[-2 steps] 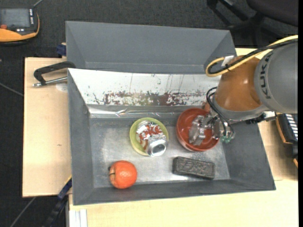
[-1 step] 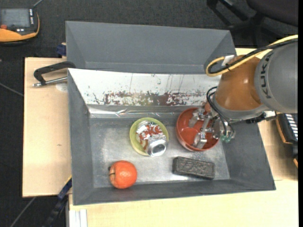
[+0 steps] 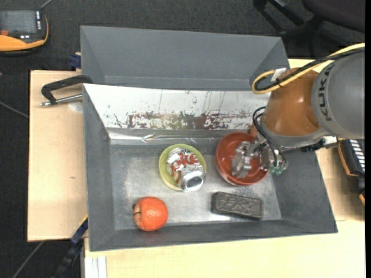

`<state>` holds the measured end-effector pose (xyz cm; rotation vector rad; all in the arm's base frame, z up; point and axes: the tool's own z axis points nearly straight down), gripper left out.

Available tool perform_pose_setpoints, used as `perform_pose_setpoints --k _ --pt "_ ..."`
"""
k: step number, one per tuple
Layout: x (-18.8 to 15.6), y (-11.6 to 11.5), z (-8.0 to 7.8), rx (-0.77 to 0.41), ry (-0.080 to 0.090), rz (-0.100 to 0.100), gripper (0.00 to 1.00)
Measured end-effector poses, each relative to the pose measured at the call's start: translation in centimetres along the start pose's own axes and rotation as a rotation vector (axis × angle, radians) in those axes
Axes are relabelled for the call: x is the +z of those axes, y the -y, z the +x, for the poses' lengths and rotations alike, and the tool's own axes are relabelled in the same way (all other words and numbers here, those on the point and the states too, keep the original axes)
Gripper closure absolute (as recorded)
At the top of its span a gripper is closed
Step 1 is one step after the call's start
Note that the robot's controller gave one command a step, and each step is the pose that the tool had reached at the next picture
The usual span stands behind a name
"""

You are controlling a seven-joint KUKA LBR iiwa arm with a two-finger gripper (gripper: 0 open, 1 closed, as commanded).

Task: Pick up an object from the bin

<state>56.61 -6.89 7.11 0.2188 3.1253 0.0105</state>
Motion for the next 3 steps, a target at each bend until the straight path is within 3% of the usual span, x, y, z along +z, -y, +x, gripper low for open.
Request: perform_pose_setpoints --k 1,2,3 --pt "-0.1 0.0 -0.1 0.0 0.002 0.0 0.0" --pt "0.0 0.0 0.0 0.0 0.0 0.0 1.0" --pt "0.0 -3.8 4.6 -0.255 0.0 -0.002 1.0"
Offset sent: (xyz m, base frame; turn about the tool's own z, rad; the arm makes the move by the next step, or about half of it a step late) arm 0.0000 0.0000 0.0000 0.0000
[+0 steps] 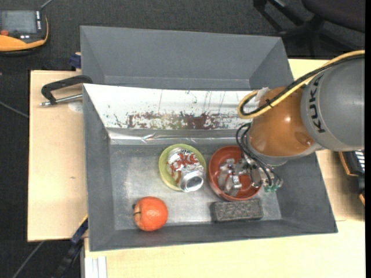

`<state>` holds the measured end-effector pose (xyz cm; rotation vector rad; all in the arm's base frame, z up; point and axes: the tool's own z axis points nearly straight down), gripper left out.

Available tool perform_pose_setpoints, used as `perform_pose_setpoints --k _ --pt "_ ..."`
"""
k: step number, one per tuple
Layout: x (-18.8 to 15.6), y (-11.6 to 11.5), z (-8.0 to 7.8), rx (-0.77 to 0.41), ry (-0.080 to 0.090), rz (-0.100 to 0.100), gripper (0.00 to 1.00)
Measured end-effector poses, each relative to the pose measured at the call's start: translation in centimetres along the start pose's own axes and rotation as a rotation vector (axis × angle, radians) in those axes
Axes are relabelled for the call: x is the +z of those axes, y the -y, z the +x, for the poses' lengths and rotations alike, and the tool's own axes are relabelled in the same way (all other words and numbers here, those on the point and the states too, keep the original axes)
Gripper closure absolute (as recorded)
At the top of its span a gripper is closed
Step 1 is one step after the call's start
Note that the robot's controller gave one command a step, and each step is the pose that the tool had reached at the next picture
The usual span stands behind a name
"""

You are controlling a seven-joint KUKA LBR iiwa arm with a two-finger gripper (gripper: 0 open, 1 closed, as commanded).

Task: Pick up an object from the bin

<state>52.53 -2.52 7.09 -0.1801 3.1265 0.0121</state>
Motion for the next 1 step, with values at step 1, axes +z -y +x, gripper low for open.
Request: perform_pose_setpoints --k 1 --pt "-0.27 0.3 -0.33 0.003 0.013 0.005 0.0"
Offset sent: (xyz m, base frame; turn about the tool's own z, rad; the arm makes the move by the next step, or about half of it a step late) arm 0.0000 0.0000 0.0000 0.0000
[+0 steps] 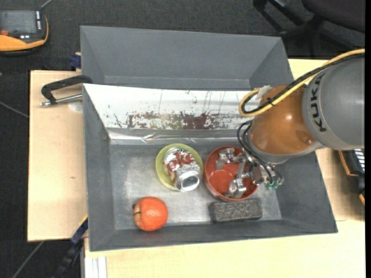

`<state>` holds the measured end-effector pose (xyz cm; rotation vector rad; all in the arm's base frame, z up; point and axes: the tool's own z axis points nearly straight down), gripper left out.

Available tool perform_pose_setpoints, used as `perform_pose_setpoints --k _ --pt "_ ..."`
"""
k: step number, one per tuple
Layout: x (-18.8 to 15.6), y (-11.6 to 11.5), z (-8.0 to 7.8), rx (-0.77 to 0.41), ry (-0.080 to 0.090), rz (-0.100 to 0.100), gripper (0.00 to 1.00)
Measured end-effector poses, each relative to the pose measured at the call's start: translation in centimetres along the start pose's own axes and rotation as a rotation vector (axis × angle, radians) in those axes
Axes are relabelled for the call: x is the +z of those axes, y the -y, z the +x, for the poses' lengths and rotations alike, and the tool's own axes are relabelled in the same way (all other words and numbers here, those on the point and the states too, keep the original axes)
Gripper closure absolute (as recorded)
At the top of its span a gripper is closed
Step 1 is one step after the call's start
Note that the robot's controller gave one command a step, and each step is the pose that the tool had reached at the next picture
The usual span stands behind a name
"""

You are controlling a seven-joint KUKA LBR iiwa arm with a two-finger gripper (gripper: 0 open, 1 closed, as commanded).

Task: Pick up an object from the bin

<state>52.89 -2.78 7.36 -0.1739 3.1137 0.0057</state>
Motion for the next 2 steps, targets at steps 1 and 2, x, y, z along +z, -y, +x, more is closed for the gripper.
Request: perform_pose_setpoints --k 1,2 --pt "0.3 -0.1 0.3 -0.001 -0.008 -0.003 1.0" --pt "-14.9 1.8 -0.1 -0.324 0.006 0.0 1.0"
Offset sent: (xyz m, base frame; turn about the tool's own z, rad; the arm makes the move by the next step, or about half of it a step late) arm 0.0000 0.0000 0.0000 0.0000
